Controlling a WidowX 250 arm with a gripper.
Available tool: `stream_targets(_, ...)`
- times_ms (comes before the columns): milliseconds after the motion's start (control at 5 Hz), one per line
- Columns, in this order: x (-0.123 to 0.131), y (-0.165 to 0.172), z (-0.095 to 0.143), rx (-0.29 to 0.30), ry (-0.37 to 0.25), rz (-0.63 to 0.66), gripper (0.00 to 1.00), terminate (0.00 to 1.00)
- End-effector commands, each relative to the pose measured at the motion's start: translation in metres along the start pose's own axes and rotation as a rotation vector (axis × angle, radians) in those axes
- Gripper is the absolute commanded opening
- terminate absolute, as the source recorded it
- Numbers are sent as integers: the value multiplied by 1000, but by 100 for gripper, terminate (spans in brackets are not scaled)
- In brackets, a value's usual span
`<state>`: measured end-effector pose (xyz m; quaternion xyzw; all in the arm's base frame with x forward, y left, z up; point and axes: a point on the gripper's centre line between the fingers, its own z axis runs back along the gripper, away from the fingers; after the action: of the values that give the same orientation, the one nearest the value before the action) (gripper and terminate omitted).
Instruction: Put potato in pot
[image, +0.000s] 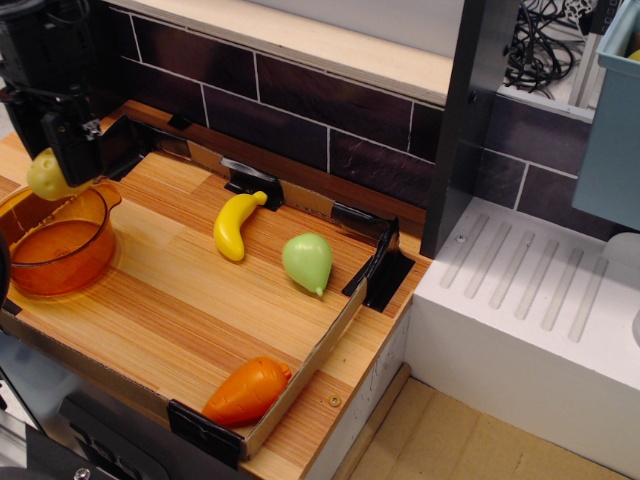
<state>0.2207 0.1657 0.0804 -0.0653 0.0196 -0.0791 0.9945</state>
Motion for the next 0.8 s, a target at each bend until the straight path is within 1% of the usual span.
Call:
stream_targets(0,3,11,-4,110,-7,27,100,0)
stream_targets(200,0,13,-10,145,-12,23,100,0)
stream_targets(400,0,11,-8,142,-6,36,100,0)
stream_targets(600,2,5,-1,135,-9,40,100,0)
